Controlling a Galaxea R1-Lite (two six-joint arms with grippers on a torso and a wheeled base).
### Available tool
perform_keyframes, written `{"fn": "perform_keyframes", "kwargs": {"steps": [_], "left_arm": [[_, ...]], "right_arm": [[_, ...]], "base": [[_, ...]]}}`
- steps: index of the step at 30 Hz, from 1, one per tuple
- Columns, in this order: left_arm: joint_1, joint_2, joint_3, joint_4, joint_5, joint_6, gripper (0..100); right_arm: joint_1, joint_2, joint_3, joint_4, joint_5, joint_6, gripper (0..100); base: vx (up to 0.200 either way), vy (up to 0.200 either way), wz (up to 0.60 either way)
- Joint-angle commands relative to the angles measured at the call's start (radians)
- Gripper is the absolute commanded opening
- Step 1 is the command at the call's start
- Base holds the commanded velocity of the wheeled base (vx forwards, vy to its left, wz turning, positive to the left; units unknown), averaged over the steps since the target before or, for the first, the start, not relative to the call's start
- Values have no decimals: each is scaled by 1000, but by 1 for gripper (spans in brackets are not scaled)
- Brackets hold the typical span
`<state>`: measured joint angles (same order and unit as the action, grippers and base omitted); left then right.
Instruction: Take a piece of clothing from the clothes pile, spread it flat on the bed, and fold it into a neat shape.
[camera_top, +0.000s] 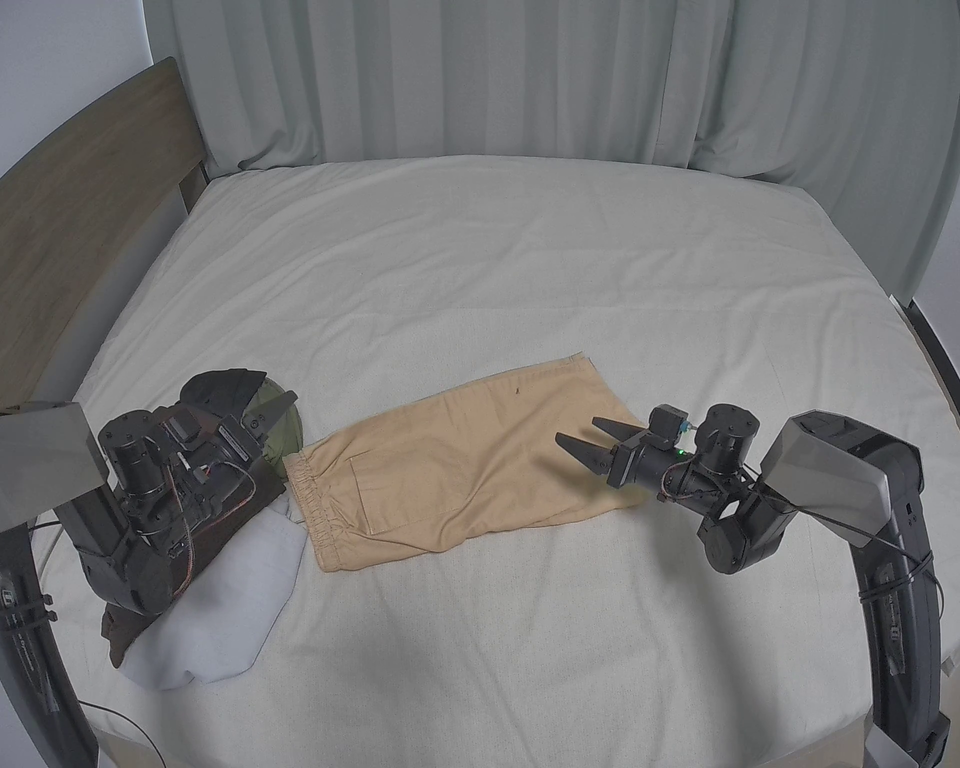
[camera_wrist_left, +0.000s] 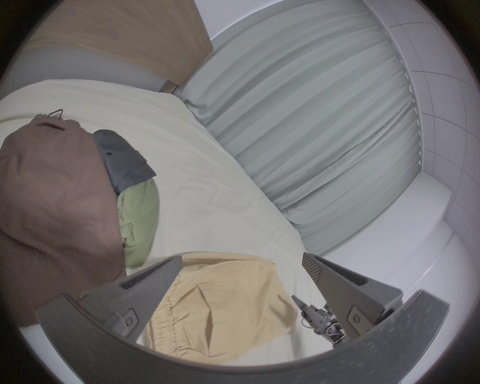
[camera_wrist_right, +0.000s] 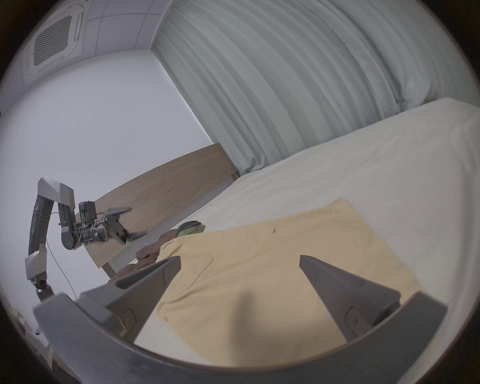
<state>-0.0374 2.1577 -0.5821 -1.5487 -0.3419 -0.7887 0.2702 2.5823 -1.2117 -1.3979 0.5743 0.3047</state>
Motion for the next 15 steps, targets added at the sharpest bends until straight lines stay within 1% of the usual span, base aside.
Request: {"fn": "perform_keyframes", "kwargs": {"steps": [1,6,11,15], "left_arm": [[-27,-85,30,-1,-9,3,100],[-35,-148,42,-1,-17,3,100],[-35,-236,54,1,-54,-3,100],[-53,-282,71,1,-60,0,100]], "right_arm": [[12,-7,69,-18,1,1,100],[18,-8,130,-66,-1,2,100],[20,-7,224,-144,-2,10,100],[21,-11,276,-145,-2,11,100]], "base": [[0,0,0],[0,0,0],[0,0,0],[0,0,0]]}}
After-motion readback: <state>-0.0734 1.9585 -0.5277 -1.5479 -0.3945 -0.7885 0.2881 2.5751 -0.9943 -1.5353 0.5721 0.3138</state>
